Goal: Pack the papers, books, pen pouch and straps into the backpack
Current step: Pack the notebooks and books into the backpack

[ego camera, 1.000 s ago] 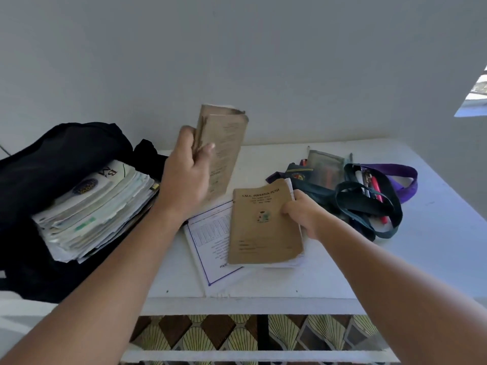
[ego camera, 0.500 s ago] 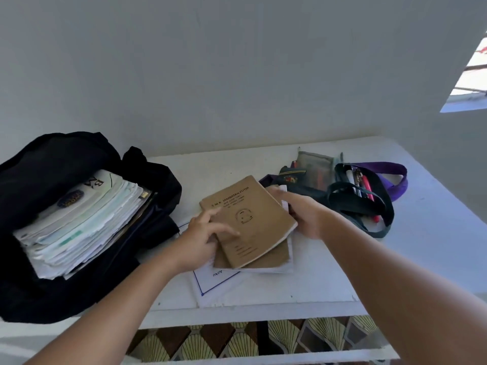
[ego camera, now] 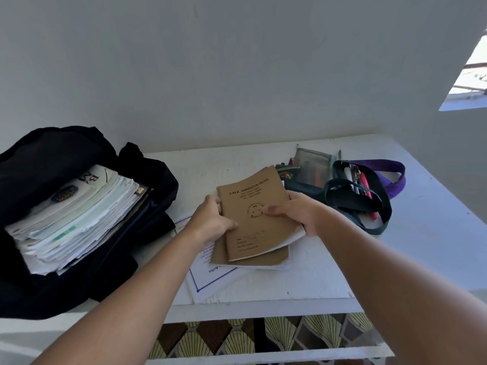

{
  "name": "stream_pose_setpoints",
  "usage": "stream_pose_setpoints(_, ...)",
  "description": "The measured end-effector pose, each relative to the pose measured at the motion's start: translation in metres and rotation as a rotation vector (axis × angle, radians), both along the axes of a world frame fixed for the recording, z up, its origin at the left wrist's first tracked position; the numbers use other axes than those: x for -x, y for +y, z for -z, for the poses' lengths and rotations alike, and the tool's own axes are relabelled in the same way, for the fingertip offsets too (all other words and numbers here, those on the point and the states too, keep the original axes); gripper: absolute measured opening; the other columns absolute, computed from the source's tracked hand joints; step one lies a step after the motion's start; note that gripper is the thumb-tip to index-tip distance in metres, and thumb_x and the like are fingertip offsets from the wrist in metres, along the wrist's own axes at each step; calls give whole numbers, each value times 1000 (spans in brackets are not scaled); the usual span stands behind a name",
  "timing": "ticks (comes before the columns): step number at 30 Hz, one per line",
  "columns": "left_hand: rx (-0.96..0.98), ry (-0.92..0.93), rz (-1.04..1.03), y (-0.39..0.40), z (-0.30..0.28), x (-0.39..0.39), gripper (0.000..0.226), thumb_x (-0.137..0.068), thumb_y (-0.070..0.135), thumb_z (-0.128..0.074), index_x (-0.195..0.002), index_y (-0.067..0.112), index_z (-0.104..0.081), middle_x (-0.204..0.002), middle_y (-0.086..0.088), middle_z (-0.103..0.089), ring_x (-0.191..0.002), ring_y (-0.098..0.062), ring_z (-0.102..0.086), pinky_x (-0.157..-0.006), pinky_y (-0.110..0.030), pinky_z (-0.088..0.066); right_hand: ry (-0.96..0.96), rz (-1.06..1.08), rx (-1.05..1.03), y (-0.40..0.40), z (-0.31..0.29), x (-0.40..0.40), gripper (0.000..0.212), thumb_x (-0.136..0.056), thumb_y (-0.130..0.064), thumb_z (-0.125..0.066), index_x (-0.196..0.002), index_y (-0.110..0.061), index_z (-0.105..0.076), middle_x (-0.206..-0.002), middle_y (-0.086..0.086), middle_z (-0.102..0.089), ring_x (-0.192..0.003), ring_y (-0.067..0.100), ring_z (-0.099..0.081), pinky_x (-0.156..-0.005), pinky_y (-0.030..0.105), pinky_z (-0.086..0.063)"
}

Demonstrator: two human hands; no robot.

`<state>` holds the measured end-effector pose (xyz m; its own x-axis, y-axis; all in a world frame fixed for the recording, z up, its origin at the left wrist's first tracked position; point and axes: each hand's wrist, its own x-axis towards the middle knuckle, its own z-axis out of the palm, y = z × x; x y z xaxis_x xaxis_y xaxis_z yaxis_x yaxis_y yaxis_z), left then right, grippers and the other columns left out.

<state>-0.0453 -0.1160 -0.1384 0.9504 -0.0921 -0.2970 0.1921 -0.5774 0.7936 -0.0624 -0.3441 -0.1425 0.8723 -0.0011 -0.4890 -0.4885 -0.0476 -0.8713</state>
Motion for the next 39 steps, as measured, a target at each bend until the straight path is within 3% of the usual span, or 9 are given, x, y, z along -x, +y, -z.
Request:
stream_pose_setpoints(5,369,197,-247,-2,-10,-10,78,-62,44,-95,-120,5,-59,-113,-6,-74,-97,-25,-72,-83,-40,-60,-103,17,13,11,-11,13,45,-83,-13,-87,-122,-29,-69,-108,2,-80,-100,28,-76,-92,53,-61)
stream_pose_setpoints(7,509,243,-227,2,-19,-7,64,-66,43,-95,-116,11,-70,-104,-10,-78,-93,-28,-76,-83,-45,-62,-193,8,6,19,-19,19,44,-85,-14,-85,-121,-32,-68,-106,-3,-80,-99,25,-76,-88,50,-62)
stream_pose_setpoints(10,691,58,-203,0,-39,-4,55,-73,33,-91,-120,15,-70,-108,-5,-78,-94,-23,-76,-73,-39,-63,-415,31,7,29,-41,23,41,-88,-12,-81,-118,-35,-67,-104,-9,-80,-97,18,-77,-79,40,-62)
stream_pose_setpoints(15,795,-412,-120,-14,-70,0,49,-77,17,-88,-121,11,-68,-114,-3,-76,-106,-20,-73,-86,-33,-61,-716,235,-85,44,-66,21,38,-88,-12,-81,-116,-32,-66,-108,-3,-78,-99,17,-76,-81,36,-64)
stream_pose_setpoints(24,643,-310,-147,-18,-20,5,53,-78,30,-89,-122,20,-61,-110,5,-75,-99,-9,-72,-81,-29,-59,-566,235,-1,47,-14,24,34,-84,-16,-87,-117,-20,-75,-106,-5,-80,-101,14,-76,-83,30,-62)
stream_pose_setpoints(29,447,-117,-210,-15,-21,-12,54,-87,56,-73,-121,21,-50,-117,6,-65,-105,-14,-66,-91,-39,-55,-518,245,96,42,-28,14,62,-72,-31,-96,-120,-29,-58,-109,-9,-76,-95,6,-75,-78,27,-62)
stream_pose_setpoints(32,224,61,-114,-11,-9,-21,56,-93,58,-61,-130,18,-47,-124,-2,-61,-111,-25,-62,-97,-49,-54,-361,234,327,34,-21,13,72,-66,-45,-97,-120,-27,-53,-111,-10,-70,-98,11,-70,-81,34,-61)
stream_pose_setpoints(36,-308,-98,89,-6,-7,-21,55,-99,58,-48,-135,16,-49,-133,-11,-55,-123,-33,-51,-103,-46,-46,-251,188,713,28,-15,16,69,-75,-59,-86,-123,-22,-51,-109,-5,-66,-91,16,-66,-77,40,-61)
stream_pose_setpoints(39,-628,-168,194,15,-15,-20,62,-101,57,-43,-147,16,-39,-145,-18,-41,-136,-38,-33,-104,-45,-38,-293,196,980,30,-22,19,71,-87,-53,-78,-141,-23,-44,-131,4,-58,-115,27,-58,-87,45,-59)
